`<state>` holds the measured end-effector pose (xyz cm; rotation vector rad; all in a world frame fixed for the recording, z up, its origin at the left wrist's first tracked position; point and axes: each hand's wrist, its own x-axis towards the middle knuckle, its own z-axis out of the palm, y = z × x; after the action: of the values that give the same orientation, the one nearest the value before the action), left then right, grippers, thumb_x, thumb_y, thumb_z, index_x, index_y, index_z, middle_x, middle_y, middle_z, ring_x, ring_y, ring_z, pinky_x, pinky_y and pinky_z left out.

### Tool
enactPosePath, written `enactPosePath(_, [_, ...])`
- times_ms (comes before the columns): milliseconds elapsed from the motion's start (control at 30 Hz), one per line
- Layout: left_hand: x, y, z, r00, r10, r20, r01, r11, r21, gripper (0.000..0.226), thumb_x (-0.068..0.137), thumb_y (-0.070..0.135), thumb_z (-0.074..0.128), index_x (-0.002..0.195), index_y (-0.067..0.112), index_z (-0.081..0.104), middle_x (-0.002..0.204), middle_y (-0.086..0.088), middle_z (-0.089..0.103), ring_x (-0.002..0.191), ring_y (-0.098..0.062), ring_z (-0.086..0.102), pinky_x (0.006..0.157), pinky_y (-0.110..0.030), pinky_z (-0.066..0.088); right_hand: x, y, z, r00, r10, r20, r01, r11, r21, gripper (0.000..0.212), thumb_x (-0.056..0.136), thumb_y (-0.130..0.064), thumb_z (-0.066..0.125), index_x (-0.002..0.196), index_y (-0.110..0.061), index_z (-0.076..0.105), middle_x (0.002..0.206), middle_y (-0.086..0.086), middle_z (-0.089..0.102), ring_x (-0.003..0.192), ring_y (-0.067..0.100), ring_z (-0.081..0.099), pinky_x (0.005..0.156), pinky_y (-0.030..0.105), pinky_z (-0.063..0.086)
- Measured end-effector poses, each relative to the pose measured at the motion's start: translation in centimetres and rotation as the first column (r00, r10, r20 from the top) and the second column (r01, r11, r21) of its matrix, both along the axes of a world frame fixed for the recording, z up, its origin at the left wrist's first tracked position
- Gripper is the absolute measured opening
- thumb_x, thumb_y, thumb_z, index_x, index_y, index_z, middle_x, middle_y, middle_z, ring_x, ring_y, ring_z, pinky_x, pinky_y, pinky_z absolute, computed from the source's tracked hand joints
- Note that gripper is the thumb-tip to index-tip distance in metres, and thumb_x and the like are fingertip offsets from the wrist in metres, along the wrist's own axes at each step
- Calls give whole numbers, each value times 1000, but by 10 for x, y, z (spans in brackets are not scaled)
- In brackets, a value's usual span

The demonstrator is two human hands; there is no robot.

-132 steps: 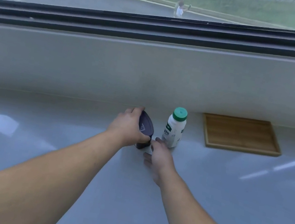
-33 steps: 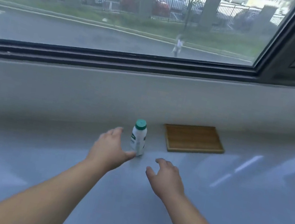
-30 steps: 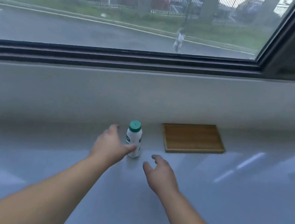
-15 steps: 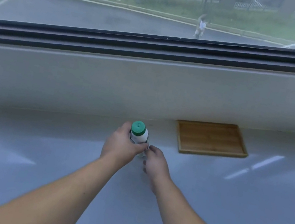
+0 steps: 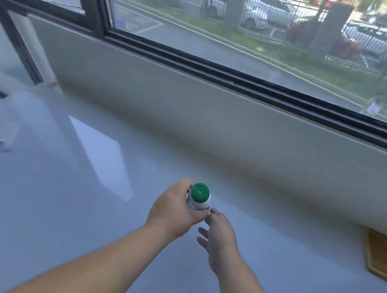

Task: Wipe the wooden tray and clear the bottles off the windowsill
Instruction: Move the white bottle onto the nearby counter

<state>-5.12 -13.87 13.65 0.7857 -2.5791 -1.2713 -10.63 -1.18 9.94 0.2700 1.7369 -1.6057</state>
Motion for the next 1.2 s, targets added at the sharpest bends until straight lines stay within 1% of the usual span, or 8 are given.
enactPosePath(133, [121, -106, 6, 987, 158, -11, -158, 987, 6, 45, 68, 56, 81, 101, 44, 52, 104, 21, 60, 90, 2, 60, 70, -28, 51, 99, -117, 3, 984, 176, 18, -176, 984, -18, 19, 92, -26, 61, 107, -31, 72, 122, -6, 64, 108, 23, 65, 97, 45, 56])
enactPosePath(233, [215, -176, 8, 963, 269, 6, -269, 963, -24, 45, 69, 55, 80, 102, 44, 52, 106, 20, 59, 90, 0, 61, 66, -23, 44, 179, -198, 0, 943, 330, 42, -329, 944, -34, 22, 92, -26, 60, 109, -29, 73, 125, -5, 64, 108, 23, 65, 97, 46, 56])
enactPosePath(433, [409, -284, 13, 842, 530, 102, -527, 848, -53, 48, 66, 58, 83, 100, 44, 52, 103, 22, 63, 87, -1, 63, 65, -27, 47, 346, -330, -4, 779, 622, 77, -620, 783, -53, 26, 92, -33, 61, 117, -29, 69, 124, -6, 62, 109, 23, 64, 95, 44, 56])
enactPosePath(633, [546, -329, 6, 698, 688, 199, -686, 722, -90, 50, 62, 58, 82, 98, 39, 53, 99, 21, 64, 84, -5, 64, 68, -31, 51, 470, -394, -19, 605, 790, 102, -790, 611, -44, 26, 91, -30, 58, 115, -31, 68, 120, -5, 61, 112, 27, 63, 97, 45, 55])
enactPosePath(800, [610, -338, -11, 624, 745, 235, -751, 655, -80, 51, 61, 60, 82, 98, 39, 52, 97, 21, 64, 83, -3, 63, 68, -31, 52, 528, -413, -34, 534, 836, 124, -842, 539, -10, 29, 91, -29, 58, 118, -29, 66, 117, -2, 61, 110, 27, 63, 94, 45, 56])
enactPosePath(933, [638, -340, -20, 586, 773, 245, -786, 615, -60, 53, 61, 62, 81, 100, 40, 53, 97, 23, 65, 84, -2, 63, 71, -33, 55, 553, -421, -41, 495, 860, 125, -867, 498, 9, 23, 90, -28, 57, 110, -31, 67, 115, -1, 61, 112, 30, 62, 96, 46, 55])
enactPosePath(1100, [656, -339, -28, 567, 782, 258, -804, 594, -33, 55, 61, 64, 82, 102, 42, 54, 98, 24, 65, 85, 1, 63, 62, -27, 44, 568, -426, -48, 477, 868, 139, -878, 477, 36, 25, 90, -25, 55, 112, -28, 68, 111, -1, 61, 115, 30, 61, 97, 46, 54])
enactPosePath(1200, [659, -340, -33, 568, 778, 267, -805, 593, -12, 55, 61, 63, 82, 104, 41, 54, 97, 22, 66, 87, -1, 63, 66, -28, 48, 572, -426, -51, 475, 868, 146, -880, 472, 58, 21, 92, -25, 54, 108, -27, 67, 110, 0, 60, 116, 30, 60, 98, 47, 53])
